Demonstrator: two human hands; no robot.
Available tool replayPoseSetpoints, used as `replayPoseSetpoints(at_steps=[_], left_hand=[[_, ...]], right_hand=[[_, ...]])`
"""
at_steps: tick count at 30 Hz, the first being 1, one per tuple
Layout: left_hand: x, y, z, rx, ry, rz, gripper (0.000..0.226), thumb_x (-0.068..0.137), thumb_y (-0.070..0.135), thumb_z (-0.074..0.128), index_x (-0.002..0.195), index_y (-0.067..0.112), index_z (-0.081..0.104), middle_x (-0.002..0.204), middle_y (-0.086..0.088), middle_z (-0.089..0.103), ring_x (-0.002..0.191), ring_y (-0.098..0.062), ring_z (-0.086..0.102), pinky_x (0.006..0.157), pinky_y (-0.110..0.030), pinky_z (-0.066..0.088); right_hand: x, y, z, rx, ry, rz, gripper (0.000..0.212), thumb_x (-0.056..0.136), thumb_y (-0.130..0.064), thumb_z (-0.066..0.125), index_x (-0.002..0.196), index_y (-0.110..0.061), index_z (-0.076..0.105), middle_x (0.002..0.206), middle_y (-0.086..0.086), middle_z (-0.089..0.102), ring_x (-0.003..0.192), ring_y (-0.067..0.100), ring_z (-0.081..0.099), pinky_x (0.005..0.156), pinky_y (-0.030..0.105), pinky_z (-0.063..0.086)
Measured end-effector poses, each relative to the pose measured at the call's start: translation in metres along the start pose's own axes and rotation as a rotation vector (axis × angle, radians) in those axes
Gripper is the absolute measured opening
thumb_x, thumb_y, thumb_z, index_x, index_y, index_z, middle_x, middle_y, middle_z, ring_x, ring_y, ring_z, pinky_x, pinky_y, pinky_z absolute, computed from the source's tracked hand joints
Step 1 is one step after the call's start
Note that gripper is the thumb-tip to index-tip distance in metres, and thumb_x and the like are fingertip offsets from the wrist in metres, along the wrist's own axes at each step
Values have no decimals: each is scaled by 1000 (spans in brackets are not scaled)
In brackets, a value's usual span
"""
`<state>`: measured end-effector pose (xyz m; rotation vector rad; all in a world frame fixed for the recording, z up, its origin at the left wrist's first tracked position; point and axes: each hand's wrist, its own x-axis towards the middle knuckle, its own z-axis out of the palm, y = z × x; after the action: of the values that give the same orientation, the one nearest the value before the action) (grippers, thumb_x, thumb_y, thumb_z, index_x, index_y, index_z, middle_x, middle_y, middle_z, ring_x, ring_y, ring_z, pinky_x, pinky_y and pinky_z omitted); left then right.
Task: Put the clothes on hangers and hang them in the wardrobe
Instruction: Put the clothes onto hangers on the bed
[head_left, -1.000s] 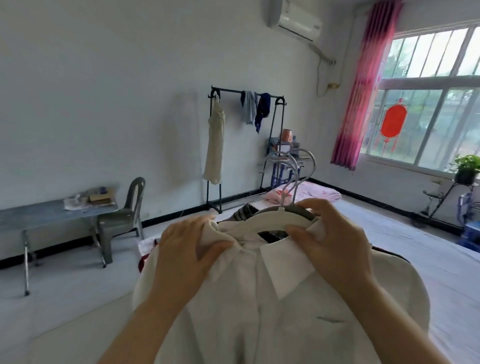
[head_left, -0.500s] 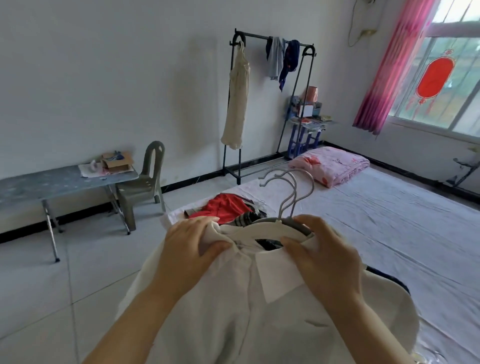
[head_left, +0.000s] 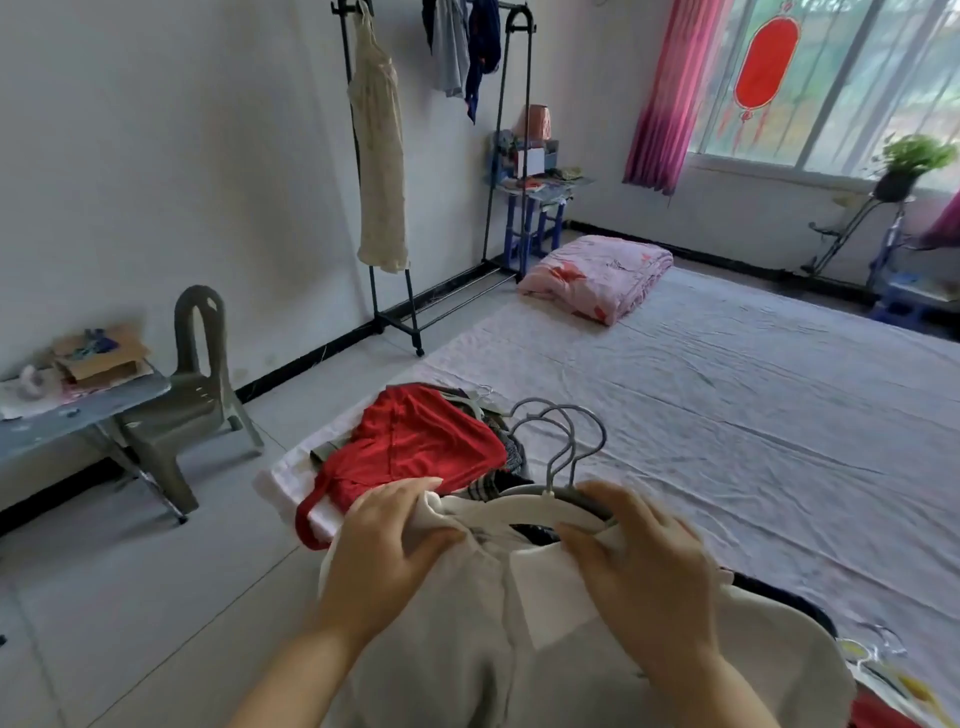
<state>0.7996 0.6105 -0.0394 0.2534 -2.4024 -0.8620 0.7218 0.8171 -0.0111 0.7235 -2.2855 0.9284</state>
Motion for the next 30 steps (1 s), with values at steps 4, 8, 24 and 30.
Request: replayPoseSetpoints(at_steps=[4, 8, 24, 30], left_hand=[[31, -25, 5, -109, -72, 53, 54, 74, 65, 52, 107, 23, 63, 101, 22, 59, 98, 4, 50, 91, -23, 37], [58, -54, 3, -226, -172, 95, 50, 71, 59, 58, 108, 25, 62, 100, 16, 62, 98, -7, 57, 90, -33, 44], [140, -104, -61, -261, -272, 378, 51, 71, 68, 52, 115, 41, 54, 104, 21, 60, 102, -1, 47, 86, -22, 38], [155, -98, -28, -274, -369, 397, 46, 74, 41, 73, 115, 22, 63, 111, 4, 66, 105, -9, 51, 91, -17, 28]], right_hand=[[6, -13, 15, -150, 71, 78, 31, 69, -49, 57, 97, -37, 54, 80, -15, 69, 68, 13, 65, 65, 18, 43], [7, -43, 31, -306, 137, 174, 36, 60, -42, 71, 94, -37, 59, 79, -13, 69, 65, 16, 65, 63, 21, 46], [40, -160, 53, -400, 279, 444, 32, 61, -27, 81, 91, -25, 69, 83, -6, 71, 72, 19, 66, 62, 21, 40], [41, -110, 73, -304, 250, 563, 32, 62, -23, 83, 90, -26, 70, 79, -20, 62, 71, 9, 59, 64, 12, 35]])
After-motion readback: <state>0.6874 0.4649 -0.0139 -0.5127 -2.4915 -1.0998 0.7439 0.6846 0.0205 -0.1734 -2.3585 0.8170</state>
